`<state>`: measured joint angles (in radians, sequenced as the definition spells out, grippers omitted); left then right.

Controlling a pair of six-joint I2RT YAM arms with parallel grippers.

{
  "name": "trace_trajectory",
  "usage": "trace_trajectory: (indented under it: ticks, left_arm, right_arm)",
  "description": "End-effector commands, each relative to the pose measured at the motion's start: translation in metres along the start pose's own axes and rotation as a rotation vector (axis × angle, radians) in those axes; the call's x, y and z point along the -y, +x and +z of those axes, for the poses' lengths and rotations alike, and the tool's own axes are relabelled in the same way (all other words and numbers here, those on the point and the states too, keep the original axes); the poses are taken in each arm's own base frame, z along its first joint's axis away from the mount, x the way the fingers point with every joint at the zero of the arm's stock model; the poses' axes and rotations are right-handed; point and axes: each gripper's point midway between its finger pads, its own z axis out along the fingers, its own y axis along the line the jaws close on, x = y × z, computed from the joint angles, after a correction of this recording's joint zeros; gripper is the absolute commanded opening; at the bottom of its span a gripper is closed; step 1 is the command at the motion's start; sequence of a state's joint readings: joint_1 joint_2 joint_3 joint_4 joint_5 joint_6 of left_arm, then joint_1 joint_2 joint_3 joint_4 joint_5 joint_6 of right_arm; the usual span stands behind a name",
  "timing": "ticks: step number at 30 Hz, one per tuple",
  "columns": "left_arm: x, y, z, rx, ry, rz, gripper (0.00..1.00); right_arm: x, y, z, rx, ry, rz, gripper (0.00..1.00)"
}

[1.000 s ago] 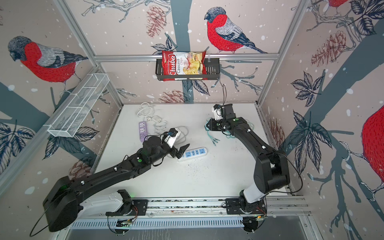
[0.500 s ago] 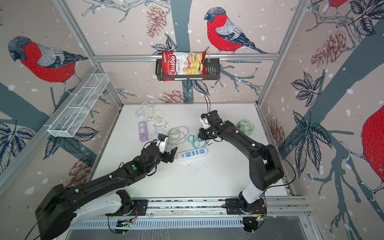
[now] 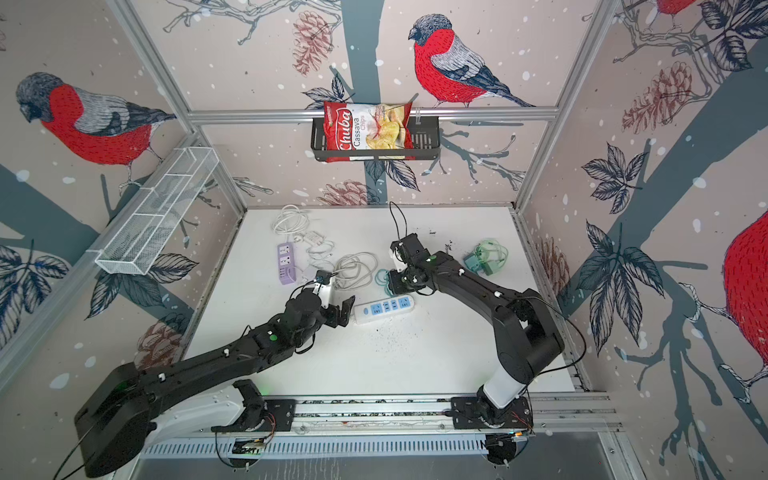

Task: Insert the plug
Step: 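Carry the teal charger with the right gripper above a white strip socket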

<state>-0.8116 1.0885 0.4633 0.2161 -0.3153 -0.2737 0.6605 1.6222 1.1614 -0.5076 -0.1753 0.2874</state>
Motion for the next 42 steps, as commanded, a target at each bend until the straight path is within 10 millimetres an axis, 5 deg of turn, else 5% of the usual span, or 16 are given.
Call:
trace_trajectory:
  ticks: [1,10,25,42]
  left_arm:
    - [0.005,-0.006,0.001,0.039,0.029,-0.039,0.97]
    - [0.009,-0.012,0.0,0.07,0.054,-0.068,0.97]
    - [-0.012,-0.019,-0.013,0.131,-0.033,-0.123,0.98]
    - [-0.013,-0.012,-0.007,0.093,-0.055,-0.114,0.97]
  right_arm:
    - [0.008,0.002,-0.003,0.03,0.053,0.042,0.13]
    - [0.007,0.017,-0.007,0.069,0.102,0.097,0.13]
    - [-0.006,0.018,0.003,0.088,0.109,0.101,0.13]
    - [-0.002,0.023,0.011,0.072,0.158,0.104,0.13]
